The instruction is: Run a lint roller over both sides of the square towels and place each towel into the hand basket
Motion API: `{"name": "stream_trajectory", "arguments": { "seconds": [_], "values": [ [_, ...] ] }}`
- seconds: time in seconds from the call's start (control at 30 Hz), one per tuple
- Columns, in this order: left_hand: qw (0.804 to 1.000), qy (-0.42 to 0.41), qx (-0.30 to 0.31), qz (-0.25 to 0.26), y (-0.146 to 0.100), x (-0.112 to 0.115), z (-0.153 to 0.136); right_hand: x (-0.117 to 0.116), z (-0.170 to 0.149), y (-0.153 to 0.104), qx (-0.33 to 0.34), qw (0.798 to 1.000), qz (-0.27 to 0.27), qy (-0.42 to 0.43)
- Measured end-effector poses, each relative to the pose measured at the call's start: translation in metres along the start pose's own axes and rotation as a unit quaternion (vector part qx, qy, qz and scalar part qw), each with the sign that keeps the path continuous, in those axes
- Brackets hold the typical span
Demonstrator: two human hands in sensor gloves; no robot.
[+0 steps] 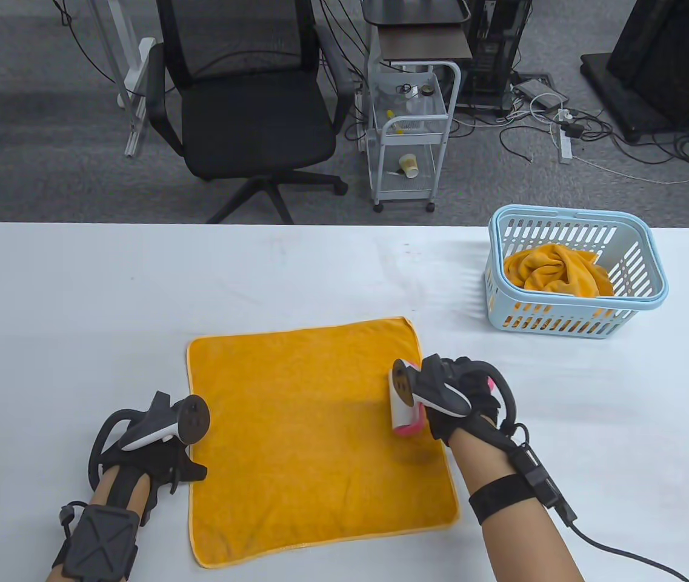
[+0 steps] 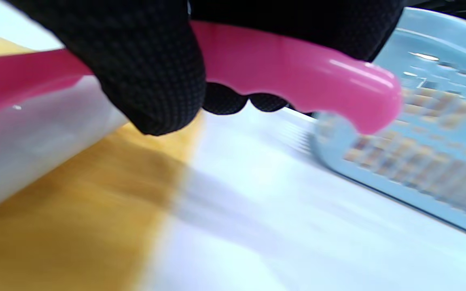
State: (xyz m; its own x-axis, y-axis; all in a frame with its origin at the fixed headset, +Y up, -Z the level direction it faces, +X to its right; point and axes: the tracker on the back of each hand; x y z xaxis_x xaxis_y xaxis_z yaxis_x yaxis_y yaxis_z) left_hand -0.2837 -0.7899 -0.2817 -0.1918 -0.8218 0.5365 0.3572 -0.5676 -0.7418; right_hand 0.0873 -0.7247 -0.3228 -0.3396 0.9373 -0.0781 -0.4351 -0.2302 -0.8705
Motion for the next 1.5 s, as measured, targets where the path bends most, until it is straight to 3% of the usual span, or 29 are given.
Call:
{"name": "stream_trajectory", "arguments": {
  "seconds": [0.13, 0.3, 0.43, 0.6, 0.77, 0.9, 1.07, 1.2, 1.33, 1.5],
  "values": [
    [1.0, -0.001, 0.0, 0.001, 0.0, 0.0, 0.0, 0.018, 0.074, 0.014, 0.1, 0.993, -0.043, 0.046],
    [1.0, -0.004, 0.001, 0.001, 0.0, 0.0, -0.001, 0.017, 0.127, 0.027, 0.145, 0.987, -0.058, 0.039],
    [1.0, -0.004, 0.001, 0.0, 0.0, 0.0, -0.001, 0.012, 0.104, 0.024, 0.118, 0.992, -0.037, 0.011],
    [1.0, -0.003, 0.0, 0.0, 0.0, 0.0, -0.001, -0.003, 0.023, 0.006, 0.017, 0.998, 0.051, -0.036],
    [1.0, 0.0, 0.0, -0.001, 0.0, 0.0, 0.0, -0.015, -0.019, -0.01, -0.04, 0.995, 0.081, -0.048],
    [1.0, 0.0, 0.0, -0.001, 0.001, 0.0, 0.0, -0.005, 0.007, -0.012, 0.004, 0.999, 0.032, -0.011],
    [1.0, -0.001, 0.001, 0.0, 0.001, 0.0, 0.0, 0.013, 0.098, -0.005, 0.137, 0.989, -0.024, 0.041],
    [1.0, -0.003, 0.001, 0.0, 0.001, 0.0, -0.001, 0.01, 0.132, 0.002, 0.17, 0.984, -0.027, 0.038],
    [1.0, -0.003, 0.001, 0.0, 0.001, 0.0, -0.001, 0.003, 0.119, 0.003, 0.153, 0.987, -0.021, 0.047],
    [1.0, -0.002, 0.0, 0.0, 0.001, 0.0, 0.0, -0.007, 0.055, -0.009, 0.073, 0.997, 0.03, -0.004]
  ]
}}
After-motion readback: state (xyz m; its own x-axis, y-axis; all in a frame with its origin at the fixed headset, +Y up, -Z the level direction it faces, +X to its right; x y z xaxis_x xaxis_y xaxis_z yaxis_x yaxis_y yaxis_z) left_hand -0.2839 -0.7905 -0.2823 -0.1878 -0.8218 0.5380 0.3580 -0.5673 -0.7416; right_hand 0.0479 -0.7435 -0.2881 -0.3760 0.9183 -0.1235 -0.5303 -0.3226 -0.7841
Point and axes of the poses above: the tracker on the back of each hand, its own z axis roughly to the thumb side, its own y axis roughly from the wrist to the fingertips, x = y × z, and after that the axes turned 15 degrees about x, right-handed
